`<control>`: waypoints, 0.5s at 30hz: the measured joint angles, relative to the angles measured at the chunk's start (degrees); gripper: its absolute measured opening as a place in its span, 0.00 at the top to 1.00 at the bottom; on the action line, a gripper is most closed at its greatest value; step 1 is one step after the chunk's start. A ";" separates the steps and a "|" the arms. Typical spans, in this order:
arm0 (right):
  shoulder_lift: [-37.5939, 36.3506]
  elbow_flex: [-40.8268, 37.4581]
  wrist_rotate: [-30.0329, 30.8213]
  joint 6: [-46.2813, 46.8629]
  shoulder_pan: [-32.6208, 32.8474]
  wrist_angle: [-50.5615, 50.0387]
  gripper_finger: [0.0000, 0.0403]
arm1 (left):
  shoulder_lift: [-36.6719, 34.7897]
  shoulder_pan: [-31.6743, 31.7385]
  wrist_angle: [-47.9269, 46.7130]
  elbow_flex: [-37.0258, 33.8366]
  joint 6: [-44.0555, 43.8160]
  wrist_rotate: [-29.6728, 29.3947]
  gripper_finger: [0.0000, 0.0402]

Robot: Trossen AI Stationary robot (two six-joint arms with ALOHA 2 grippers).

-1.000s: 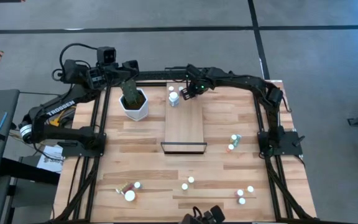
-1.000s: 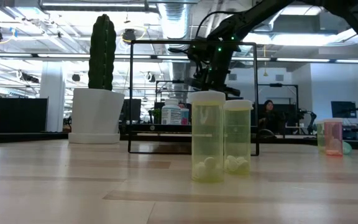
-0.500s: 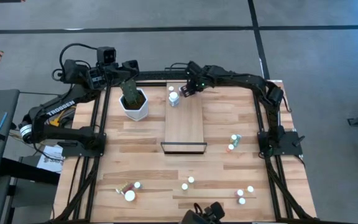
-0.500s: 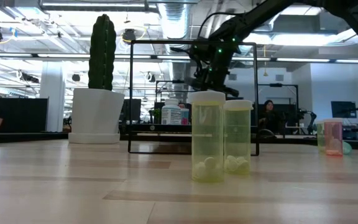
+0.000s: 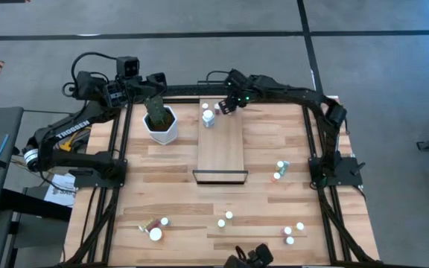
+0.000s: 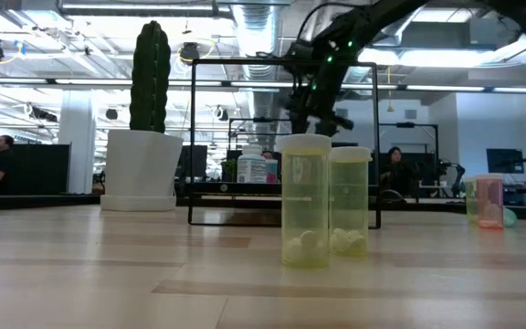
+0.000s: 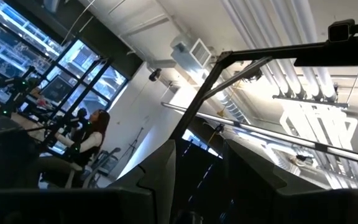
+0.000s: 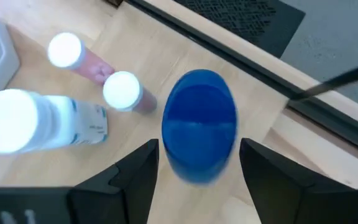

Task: Pick and place medicine bottles onto shelf by color
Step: Put the yellow pill bottle on the shelf

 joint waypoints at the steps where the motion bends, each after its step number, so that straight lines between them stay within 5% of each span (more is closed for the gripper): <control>1: -0.99 -0.01 -0.02 0.00 0.19 -1.27 0.39 | 0.00 0.00 -0.01 0.00 0.00 0.03 0.70; 15: -14.89 0.00 1.47 0.99 13.61 -29.59 0.40 | 0.02 0.00 -6.68 0.00 6.26 0.94 0.70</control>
